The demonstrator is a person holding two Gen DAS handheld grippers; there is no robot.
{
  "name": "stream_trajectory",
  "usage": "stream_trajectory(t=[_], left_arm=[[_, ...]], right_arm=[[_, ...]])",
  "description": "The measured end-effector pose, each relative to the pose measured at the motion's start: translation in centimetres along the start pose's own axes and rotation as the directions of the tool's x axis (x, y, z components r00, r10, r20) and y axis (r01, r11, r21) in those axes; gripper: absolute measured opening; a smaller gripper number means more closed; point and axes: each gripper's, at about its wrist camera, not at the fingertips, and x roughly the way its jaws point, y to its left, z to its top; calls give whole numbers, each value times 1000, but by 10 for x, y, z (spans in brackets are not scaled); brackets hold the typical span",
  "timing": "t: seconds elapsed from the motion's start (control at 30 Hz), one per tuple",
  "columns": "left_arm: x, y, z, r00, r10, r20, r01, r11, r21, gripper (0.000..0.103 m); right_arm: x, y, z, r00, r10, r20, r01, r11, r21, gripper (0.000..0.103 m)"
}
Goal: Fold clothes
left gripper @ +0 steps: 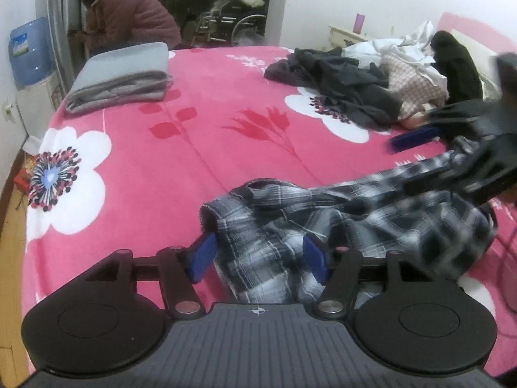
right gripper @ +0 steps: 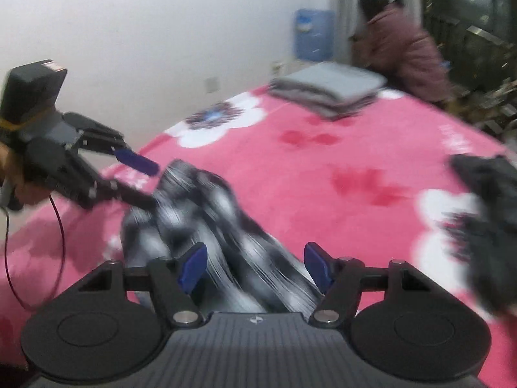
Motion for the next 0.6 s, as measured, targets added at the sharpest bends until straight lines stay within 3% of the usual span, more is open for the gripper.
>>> stream_trajectory(t=[0.07, 0.17, 0.2, 0.23, 0.33, 0.47, 0.6], left_arm=[[8, 2, -1, 1000, -9, -17, 9, 1000, -17, 45], [9, 1, -5, 1000, -21, -9, 21, 1000, -11, 44], [7, 0, -6, 1000, -26, -9, 26, 1000, -5, 44], [5, 0, -7, 999, -31, -8, 31, 1000, 1, 44], [-8, 2, -10, 998, -57, -15, 56, 998, -18, 44], [-40, 15, -18, 991, -130, -15, 126, 981, -150, 58], [-76, 32, -29, 981, -193, 15, 187, 927, -324, 67]], right_arm=[[33, 3, 8, 999, 37, -23, -37, 999, 23, 69], [75, 11, 17, 994, 84, -72, -81, 996, 47, 69], [80, 10, 16, 991, 101, -83, -97, 994, 51, 61], [83, 10, 14, 990, 114, -88, -110, 992, 55, 45], [69, 21, 7, 991, 124, -41, -122, 991, 53, 14], [29, 30, -1, 990, 138, 41, -139, 990, 21, 9], [-30, 57, -17, 978, 177, 110, -176, 984, -17, 9]])
